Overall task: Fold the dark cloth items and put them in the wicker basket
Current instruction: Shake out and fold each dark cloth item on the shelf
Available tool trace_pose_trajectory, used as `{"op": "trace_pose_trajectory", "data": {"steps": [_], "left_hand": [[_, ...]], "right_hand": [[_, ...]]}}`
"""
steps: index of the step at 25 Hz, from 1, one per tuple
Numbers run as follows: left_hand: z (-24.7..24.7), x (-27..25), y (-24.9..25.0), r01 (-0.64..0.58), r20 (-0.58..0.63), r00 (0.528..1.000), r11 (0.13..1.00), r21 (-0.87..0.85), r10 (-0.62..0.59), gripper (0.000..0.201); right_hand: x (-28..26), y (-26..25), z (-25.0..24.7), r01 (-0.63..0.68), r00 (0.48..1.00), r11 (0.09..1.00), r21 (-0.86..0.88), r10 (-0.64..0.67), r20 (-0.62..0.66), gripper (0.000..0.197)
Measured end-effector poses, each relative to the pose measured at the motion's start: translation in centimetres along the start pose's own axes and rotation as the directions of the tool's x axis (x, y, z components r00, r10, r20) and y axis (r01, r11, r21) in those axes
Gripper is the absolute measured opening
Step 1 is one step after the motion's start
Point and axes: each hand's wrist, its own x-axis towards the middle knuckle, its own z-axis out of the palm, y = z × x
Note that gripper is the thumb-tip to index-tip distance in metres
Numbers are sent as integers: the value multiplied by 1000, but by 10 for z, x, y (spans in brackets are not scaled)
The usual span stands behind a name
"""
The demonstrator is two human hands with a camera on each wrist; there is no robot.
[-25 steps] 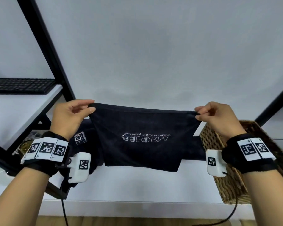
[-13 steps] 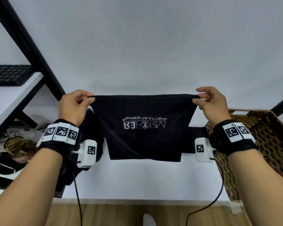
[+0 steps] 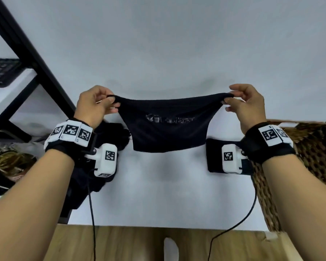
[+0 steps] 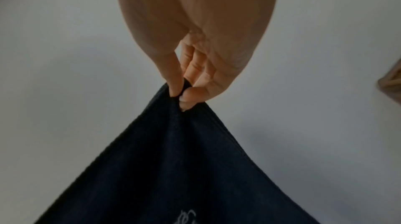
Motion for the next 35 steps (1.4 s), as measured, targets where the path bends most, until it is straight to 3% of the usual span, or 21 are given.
{"op": "trace_pose_trajectory", "data": {"steps": [7, 14, 18, 24, 27, 30, 32, 35], "left_hand": [[-26, -45, 1, 5, 48, 999, 999, -48, -3, 19], [-9, -15, -9, 149, 35, 988, 988, -34, -148, 11], [-12, -11, -9, 112, -11, 993, 989, -93, -114, 10], [-31, -89, -23, 105, -48, 991, 952, -289, -124, 27], [-35, -136, -68, 147, 12, 989, 979, -144, -147, 27], [-31, -178, -146, 285, 96, 952, 956, 68, -290, 17], [-23, -205, -200, 337, 156, 910, 906, 257, -383, 27], [-14, -235, -250, 342, 250, 816, 784, 517, -521, 28]], "right_hand": [[-41, -8, -22, 10, 999, 997, 77, -12, 33, 32], [-9, 9, -2, -46, 997, 999, -9, 46, 56, 35], [-4, 7, -3, -34, 998, 998, 47, 31, 56, 35], [-67, 13, -31, -7, 998, 976, 219, -6, 56, 35], [-117, 52, -47, -77, 995, 979, 189, 62, 81, 22], [-167, 135, -58, -206, 972, 978, -32, 208, 108, 19], [-196, 195, -62, -336, 922, 922, -192, 364, 133, 19], [-228, 258, -65, -467, 804, 788, -400, 567, 178, 23]]}}
